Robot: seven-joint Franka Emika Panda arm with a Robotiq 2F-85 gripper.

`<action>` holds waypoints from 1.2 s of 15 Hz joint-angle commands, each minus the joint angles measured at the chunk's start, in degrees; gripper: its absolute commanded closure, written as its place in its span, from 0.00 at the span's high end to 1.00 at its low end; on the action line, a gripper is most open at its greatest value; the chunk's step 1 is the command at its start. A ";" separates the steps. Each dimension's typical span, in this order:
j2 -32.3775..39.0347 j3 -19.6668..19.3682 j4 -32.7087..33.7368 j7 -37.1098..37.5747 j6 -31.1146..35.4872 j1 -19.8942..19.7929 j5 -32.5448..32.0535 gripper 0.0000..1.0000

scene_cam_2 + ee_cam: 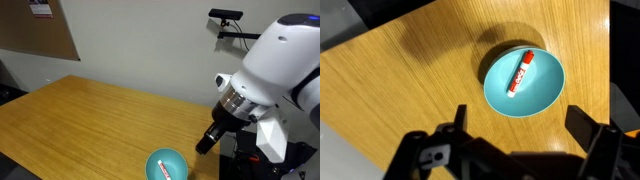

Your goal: Take the marker from the bowl and put it on the table

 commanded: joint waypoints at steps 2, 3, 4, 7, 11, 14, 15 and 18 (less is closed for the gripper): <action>9.26 1.08 5.54 5.14 3.57 0.25 -0.27 1.00; 10.75 1.31 6.54 6.24 3.66 0.14 -0.76 1.00; 12.45 1.35 7.57 6.91 3.76 0.28 -1.13 1.00; 16.72 1.42 10.14 8.97 3.98 0.47 -2.67 1.00; 22.25 0.08 12.82 8.91 6.14 1.12 -4.15 1.00; 25.63 -0.80 14.32 9.86 7.39 1.36 -5.69 1.00; 26.67 -1.18 14.84 10.25 7.29 1.54 -6.35 1.00; 29.25 -2.86 16.02 10.04 6.58 2.91 -6.51 1.00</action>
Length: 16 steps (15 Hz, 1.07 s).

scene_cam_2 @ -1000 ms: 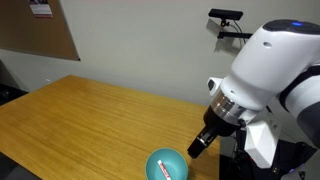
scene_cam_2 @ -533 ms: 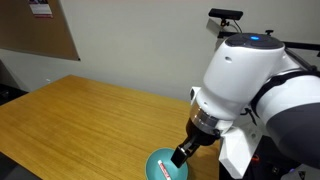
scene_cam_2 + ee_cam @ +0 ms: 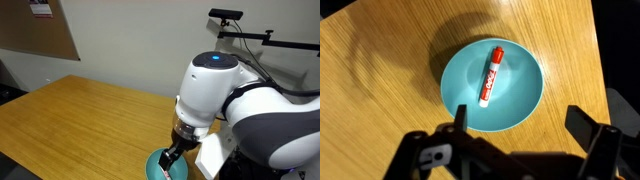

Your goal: Take the marker from the bowl and put it on the table

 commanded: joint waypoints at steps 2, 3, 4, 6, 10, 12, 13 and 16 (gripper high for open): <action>1.69 -3.22 0.75 0.27 -0.13 3.03 -0.43 1.00; 2.30 -3.48 1.03 0.24 -0.12 3.29 -0.39 1.00; 2.66 -3.60 1.22 0.22 -0.12 3.44 -0.36 1.00; 2.79 -3.63 1.34 0.21 -0.12 3.54 -0.35 1.00; 4.67 -5.04 1.58 3.44 1.50 3.42 -0.10 1.00; 5.92 -5.85 1.79 4.48 1.88 3.55 -0.47 1.00; 6.66 -6.20 1.90 4.77 2.32 3.67 -0.53 1.00; 10.09 -7.19 2.73 5.23 5.70 4.18 -0.77 1.00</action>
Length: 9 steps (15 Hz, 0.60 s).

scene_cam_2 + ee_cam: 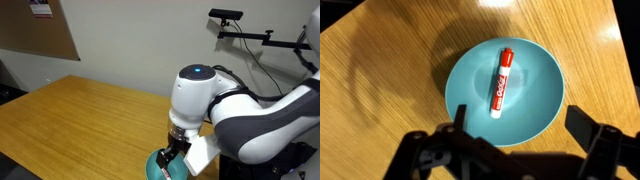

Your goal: Take the marker from the bowl and put it on the table

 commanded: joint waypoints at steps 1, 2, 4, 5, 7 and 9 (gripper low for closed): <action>4.77 -2.13 1.68 2.48 4.83 1.94 -0.78 1.00; 5.94 -2.56 2.02 2.72 5.85 2.29 -0.77 1.00; 7.94 -3.59 2.46 3.30 7.64 3.11 -0.72 1.00; 8.90 -4.10 2.82 3.39 8.20 3.61 -0.44 1.00; 10.45 -5.05 3.59 4.44 8.24 4.65 -0.31 1.00; 11.68 -6.31 4.26 7.03 8.00 5.88 -1.11 1.00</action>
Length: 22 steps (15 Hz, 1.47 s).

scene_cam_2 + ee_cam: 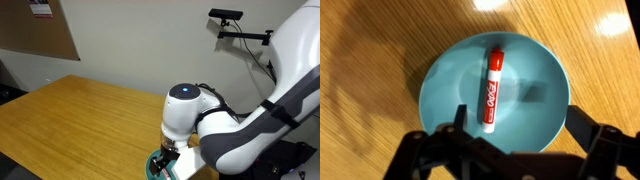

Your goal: Take the marker from the bowl and put it on the table

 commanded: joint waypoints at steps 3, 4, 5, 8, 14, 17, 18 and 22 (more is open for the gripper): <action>3.73 -4.47 3.11 9.59 -0.47 4.53 -2.69 1.00; 4.31 -5.19 3.59 11.39 -0.65 5.17 -3.45 1.00; 4.83 -5.64 3.97 12.45 -0.61 5.57 -3.72 1.00; 6.54 -6.78 4.73 13.15 0.85 6.24 -4.86 1.00; 9.65 -9.39 5.61 11.62 4.82 6.91 -6.36 1.00; 10.93 -10.23 5.64 11.04 6.83 7.25 -5.59 1.00; 11.33 -10.32 5.66 10.80 7.28 7.28 -5.21 1.00; 12.50 -10.76 5.70 10.35 8.37 7.78 -4.56 1.00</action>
